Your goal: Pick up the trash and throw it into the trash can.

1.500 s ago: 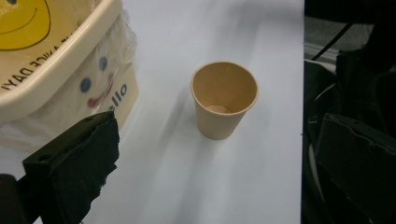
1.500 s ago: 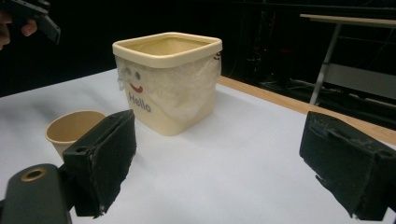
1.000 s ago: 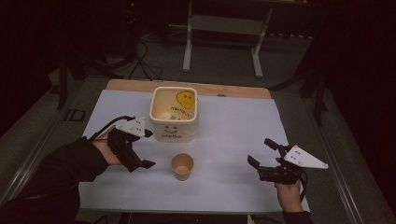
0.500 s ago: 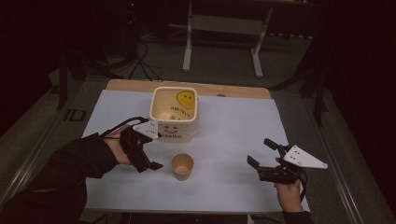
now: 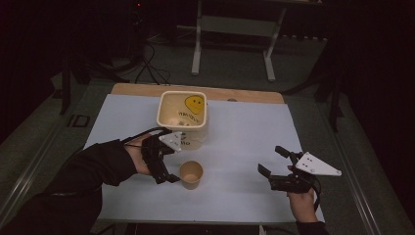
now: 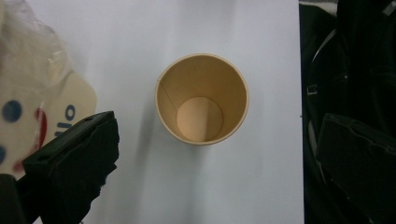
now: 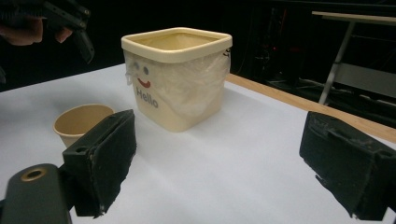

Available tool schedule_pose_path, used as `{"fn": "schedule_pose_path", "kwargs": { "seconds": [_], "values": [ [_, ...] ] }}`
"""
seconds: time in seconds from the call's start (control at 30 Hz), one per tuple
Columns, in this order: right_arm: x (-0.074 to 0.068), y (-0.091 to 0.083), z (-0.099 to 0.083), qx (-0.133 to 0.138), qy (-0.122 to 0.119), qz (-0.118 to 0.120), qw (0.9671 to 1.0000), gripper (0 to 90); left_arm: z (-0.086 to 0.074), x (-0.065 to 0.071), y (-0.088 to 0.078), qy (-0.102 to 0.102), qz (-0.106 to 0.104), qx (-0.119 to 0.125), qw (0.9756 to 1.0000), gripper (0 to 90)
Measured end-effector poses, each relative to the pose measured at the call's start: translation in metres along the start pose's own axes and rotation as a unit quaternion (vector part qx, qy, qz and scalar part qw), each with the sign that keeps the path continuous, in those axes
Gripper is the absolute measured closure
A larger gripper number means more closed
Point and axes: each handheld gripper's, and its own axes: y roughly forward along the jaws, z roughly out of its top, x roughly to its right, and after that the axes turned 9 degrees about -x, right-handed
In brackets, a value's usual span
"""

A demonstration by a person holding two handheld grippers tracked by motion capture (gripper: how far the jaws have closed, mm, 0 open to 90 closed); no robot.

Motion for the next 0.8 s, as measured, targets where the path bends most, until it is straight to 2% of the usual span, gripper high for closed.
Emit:
{"fn": "schedule_pose_path", "kwargs": {
  "seconds": [0.27, 0.5, 0.67, 0.8],
  "values": [
    [0.0, 0.001, 0.0, -0.005, -0.001, 0.0, 1.0, 10.5, 0.013, 0.0, 0.015, 0.009, -0.012, -0.023, 0.9996, 0.3],
    [0.0, 0.002, 0.0, -0.009, -0.002, 0.001, 1.0, 10.5, 0.024, -0.002, 0.028, 0.017, -0.013, -0.04, 0.999, 0.3],
    [0.0, 0.002, -0.001, -0.009, -0.002, 0.003, 0.9999, 10.5, 0.03, -0.005, 0.038, 0.017, -0.021, -0.051, 0.9983, 0.3],
    [0.0, 0.002, -0.001, -0.009, -0.002, 0.003, 1.0, 10.6, 0.033, -0.007, 0.046, 0.016, -0.02, -0.065, 0.9976, 0.3]
  ]
}}
